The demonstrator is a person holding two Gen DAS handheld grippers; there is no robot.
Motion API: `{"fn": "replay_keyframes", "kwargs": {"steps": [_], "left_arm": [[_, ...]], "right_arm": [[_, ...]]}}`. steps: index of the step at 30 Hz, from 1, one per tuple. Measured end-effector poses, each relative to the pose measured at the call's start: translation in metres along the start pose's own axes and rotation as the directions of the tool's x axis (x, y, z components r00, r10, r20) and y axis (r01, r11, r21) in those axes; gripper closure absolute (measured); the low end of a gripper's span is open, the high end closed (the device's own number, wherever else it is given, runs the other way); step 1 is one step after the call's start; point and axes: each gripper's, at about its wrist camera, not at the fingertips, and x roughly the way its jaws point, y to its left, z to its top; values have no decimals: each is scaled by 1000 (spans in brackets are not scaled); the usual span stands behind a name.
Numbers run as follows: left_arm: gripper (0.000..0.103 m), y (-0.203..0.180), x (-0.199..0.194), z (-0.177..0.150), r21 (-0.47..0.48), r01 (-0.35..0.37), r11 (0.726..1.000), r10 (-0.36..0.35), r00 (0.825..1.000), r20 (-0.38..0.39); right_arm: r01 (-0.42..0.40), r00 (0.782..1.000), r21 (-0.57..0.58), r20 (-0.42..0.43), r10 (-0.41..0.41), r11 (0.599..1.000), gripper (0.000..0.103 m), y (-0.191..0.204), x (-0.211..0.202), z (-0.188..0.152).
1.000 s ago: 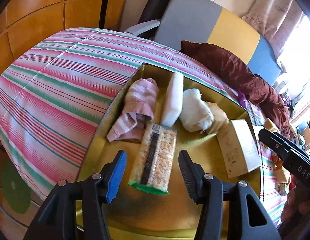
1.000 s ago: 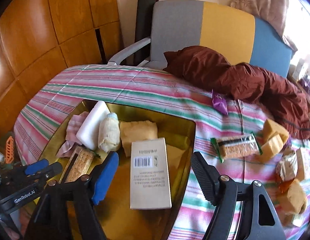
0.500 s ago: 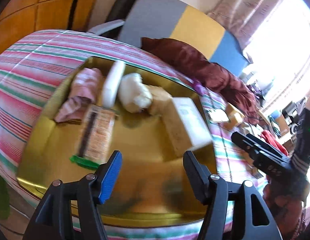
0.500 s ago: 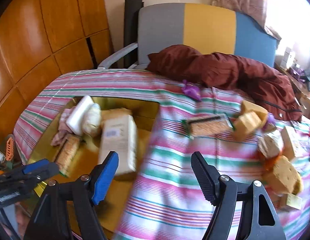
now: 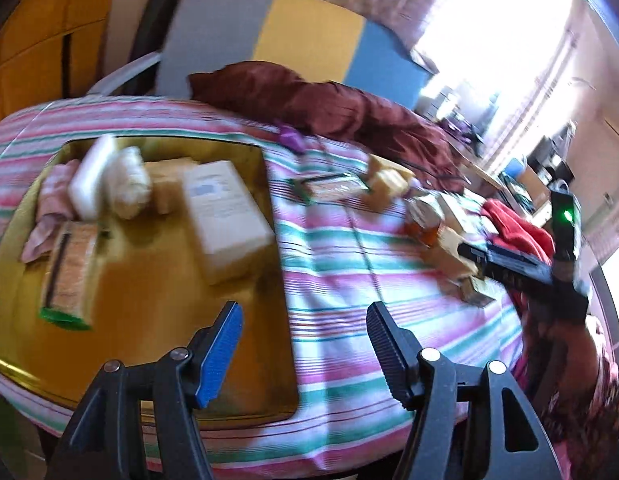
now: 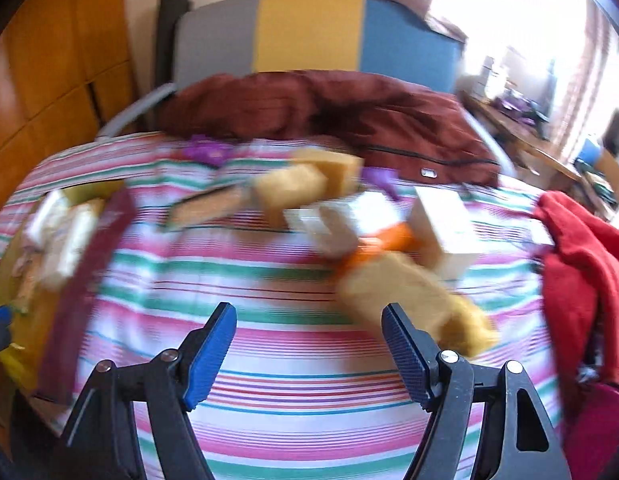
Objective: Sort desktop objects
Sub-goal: 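Move both tools back toward the sponges and yellow sock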
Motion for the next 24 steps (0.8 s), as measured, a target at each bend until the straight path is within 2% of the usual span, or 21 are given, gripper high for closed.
{"fn": "replay_keyframes", "kwargs": {"steps": [7, 9, 11, 16, 19, 20, 22, 23, 24], "left_arm": [[38, -44, 26, -12, 72, 53, 996, -47, 996, -76], [38, -54, 31, -15, 95, 60, 994, -51, 995, -90], [38, -64, 35, -18, 121, 66, 991, -54, 994, -99], [38, -75, 41, -22, 163, 58, 985, -42, 994, -102], [38, -75, 48, -21, 139, 57, 989, -42, 993, -108], [38, -77, 51, -21, 135, 56, 989, -41, 993, -112], [38, -77, 54, -20, 130, 44, 991, -30, 993, -112], [38, -77, 55, -20, 128, 38, 991, -24, 993, -112], [38, -77, 57, -20, 125, 33, 992, -19, 993, -112]], "right_arm": [[123, 990, 82, -76, -116, 989, 24, -90, 28, 14], [119, 988, 122, -113, -106, 985, 24, -111, 42, 18], [88, 987, 175, -150, -62, 981, 24, -127, 60, 21], [-87, 969, 327, -191, 156, 941, 22, -139, 86, 16], [-231, 946, 259, -165, 278, 938, 22, -114, 81, 21], [-319, 919, 234, -161, 361, 918, 23, -102, 79, 22], [-425, 877, 204, -151, 457, 882, 23, -83, 72, 23], [-457, 866, 173, -139, 481, 873, 23, -74, 66, 24], [-456, 873, 139, -122, 472, 879, 23, -68, 59, 25]]}}
